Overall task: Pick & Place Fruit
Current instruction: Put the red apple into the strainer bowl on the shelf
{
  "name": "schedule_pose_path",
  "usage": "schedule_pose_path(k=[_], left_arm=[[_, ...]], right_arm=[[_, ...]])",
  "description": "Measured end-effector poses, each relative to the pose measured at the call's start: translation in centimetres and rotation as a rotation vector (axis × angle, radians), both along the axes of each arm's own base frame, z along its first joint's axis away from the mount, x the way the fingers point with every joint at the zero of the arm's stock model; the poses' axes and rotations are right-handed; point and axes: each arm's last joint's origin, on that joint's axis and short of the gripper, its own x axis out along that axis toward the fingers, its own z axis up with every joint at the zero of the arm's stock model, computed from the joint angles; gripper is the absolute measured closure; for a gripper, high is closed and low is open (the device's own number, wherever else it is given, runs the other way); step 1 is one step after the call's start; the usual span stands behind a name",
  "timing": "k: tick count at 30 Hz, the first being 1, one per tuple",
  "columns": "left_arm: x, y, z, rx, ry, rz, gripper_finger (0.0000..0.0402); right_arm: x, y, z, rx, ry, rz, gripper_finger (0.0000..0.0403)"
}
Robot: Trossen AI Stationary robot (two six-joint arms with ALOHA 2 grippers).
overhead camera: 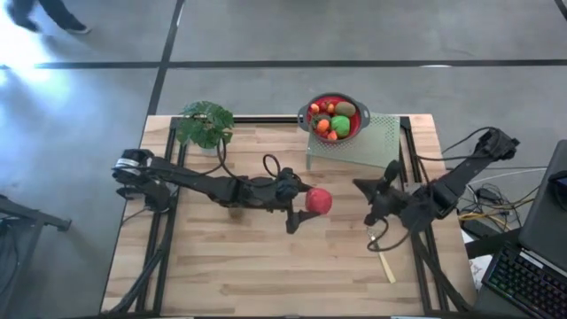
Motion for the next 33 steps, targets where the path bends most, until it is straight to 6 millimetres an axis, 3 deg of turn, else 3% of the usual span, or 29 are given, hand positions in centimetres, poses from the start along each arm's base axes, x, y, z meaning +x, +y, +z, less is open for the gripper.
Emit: schedule_pose_path(k=[9, 18, 23, 27, 33], left_arm=[[0.0, 0.0, 0.0, -0.004, 0.001, -0.003, 0.0035], [0.0, 0.0, 0.0, -0.006, 0.002, -0.021, 0.0035], [0.0, 0.0, 0.0, -0.006, 0.002, -0.02, 0.0035], [0.0, 0.0, 0.0, -0.007, 0.001, -0.02, 0.0035], [0.1, 0.2, 0.1, -0.033, -0.015, -0.01, 0.0035]], right_arm=[[1.6, 1.2, -1.6, -0.064, 0.058, -0.016, 0.039], [3.0, 2.1, -1.8, -0.265, 0.114, -0.046, 0.039], [3.5, 2.5, -1.8, -0.281, 0.115, -0.035, 0.0384], [3.4, 2.7, -1.7, -0.267, 0.101, -0.027, 0.0342], [2.9, 3.5, -1.7, -0.252, 0.081, 0.014, 0.0232]])
